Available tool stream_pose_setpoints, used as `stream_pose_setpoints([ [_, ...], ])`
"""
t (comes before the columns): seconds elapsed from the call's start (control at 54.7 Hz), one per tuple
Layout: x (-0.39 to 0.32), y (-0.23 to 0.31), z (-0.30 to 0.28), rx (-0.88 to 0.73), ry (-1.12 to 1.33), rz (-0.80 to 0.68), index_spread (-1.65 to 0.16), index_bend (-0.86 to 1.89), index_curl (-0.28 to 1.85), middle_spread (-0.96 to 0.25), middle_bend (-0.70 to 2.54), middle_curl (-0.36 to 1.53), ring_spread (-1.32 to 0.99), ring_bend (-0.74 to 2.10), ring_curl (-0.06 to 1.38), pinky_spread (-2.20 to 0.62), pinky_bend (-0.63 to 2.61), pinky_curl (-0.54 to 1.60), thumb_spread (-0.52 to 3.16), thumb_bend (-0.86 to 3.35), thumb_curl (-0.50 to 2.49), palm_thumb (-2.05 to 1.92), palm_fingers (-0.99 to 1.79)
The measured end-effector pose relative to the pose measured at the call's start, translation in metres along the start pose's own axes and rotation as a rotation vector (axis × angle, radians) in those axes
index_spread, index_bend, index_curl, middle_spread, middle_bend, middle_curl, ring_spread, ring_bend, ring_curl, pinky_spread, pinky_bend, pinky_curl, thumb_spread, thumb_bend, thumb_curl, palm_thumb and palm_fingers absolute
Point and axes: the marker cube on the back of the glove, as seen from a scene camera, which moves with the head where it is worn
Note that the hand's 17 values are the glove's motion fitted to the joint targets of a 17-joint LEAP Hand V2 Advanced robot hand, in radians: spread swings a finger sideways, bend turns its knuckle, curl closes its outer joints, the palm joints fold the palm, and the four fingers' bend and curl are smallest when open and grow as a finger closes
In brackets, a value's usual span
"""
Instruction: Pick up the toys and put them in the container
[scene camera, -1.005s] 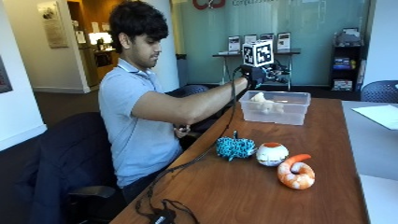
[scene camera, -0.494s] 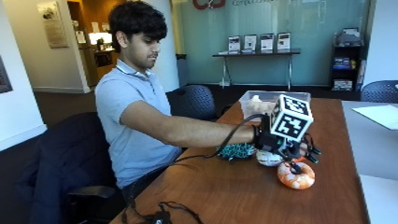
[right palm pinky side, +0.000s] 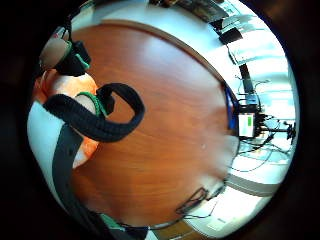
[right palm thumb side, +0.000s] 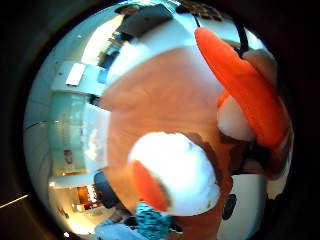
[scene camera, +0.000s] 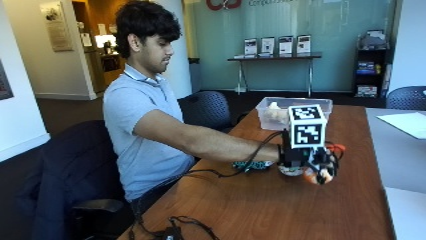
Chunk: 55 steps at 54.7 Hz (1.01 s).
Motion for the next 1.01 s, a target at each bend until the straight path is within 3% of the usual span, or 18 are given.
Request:
stream_pose_setpoints([
  [0.274, -0.173, -0.002, -0.078, 0.179, -0.108, -0.319, -0.32, 0.19, 0.38, -0.09, 0.37, 0.31, -0.17, 0.71, 0.32, -0.14, 0.99, 0.31, 1.43, 0.6, 0.63, 0.74, 0.62],
  [0.512, -0.315, 0.029, -0.095, 0.248, -0.135, -0.589, -0.32, 0.18, 0.4, -0.1, 0.36, 0.34, -0.2, 0.73, 0.33, -0.16, 1.03, 0.32, 1.41, 0.57, 0.68, 0.73, 0.58],
  [0.804, -0.419, 0.04, -0.082, 0.189, -0.136, -0.743, -0.33, 0.17, 0.39, -0.1, 0.37, 0.37, -0.2, 0.77, 0.35, -0.18, 1.06, 0.33, 1.43, 0.56, 0.73, 0.7, 0.55],
  [0.896, -0.432, 0.042, -0.071, 0.051, -0.097, -0.747, -0.33, 0.16, 0.38, -0.1, 0.38, 0.38, -0.21, 0.78, 0.35, -0.19, 1.08, 0.34, 1.45, 0.56, 0.73, 0.69, 0.54],
  [0.951, -0.432, 0.043, -0.064, -0.061, -0.058, -0.734, -0.33, 0.12, 0.38, -0.09, 0.33, 0.37, -0.19, 0.71, 0.35, -0.16, 1.13, 0.36, 1.52, 0.57, 0.71, 0.65, 0.32],
  [1.005, -0.426, 0.044, -0.059, -0.094, -0.024, -0.722, -0.33, 0.16, 0.41, -0.06, 0.27, 0.37, -0.13, 0.54, 0.33, -0.07, 1.14, 0.39, 1.55, 0.45, 0.59, 0.38, -0.1],
])
